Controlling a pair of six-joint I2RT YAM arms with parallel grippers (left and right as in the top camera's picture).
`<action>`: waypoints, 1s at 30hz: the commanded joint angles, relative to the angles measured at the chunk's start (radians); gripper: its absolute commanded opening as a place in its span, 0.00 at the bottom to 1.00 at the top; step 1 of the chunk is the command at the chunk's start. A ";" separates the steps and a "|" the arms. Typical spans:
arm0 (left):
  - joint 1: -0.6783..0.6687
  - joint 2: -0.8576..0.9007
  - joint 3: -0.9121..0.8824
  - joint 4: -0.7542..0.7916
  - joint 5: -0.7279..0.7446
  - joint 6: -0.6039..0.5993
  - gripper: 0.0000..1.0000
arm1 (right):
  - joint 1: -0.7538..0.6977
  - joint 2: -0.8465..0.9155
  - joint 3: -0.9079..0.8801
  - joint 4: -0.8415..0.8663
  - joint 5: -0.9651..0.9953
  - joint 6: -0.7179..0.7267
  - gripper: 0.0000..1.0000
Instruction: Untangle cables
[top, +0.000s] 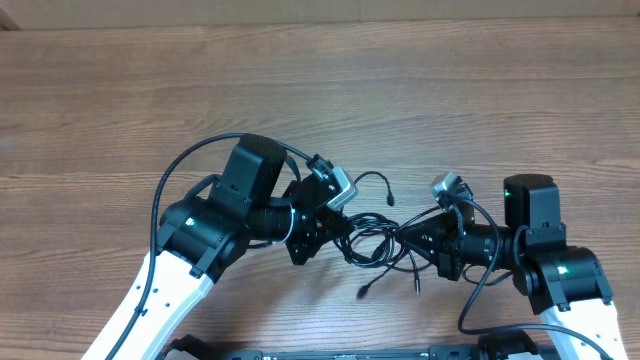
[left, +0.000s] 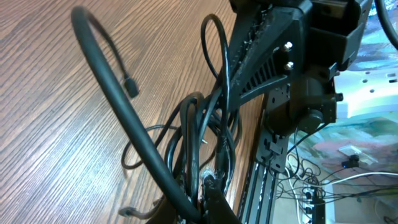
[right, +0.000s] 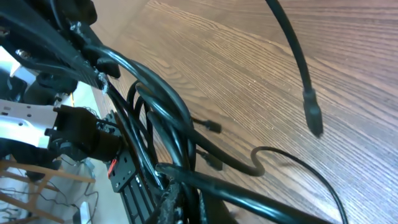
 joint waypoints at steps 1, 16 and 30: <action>0.006 -0.022 0.028 0.009 0.007 -0.032 0.04 | -0.002 -0.002 0.015 0.000 -0.008 0.000 0.04; 0.006 -0.032 0.028 0.019 -0.133 -0.293 0.04 | -0.002 0.002 0.015 -0.024 0.816 0.776 0.04; 0.010 -0.142 0.028 -0.053 -0.390 -0.293 0.04 | -0.002 0.136 0.014 -0.107 0.795 0.798 0.04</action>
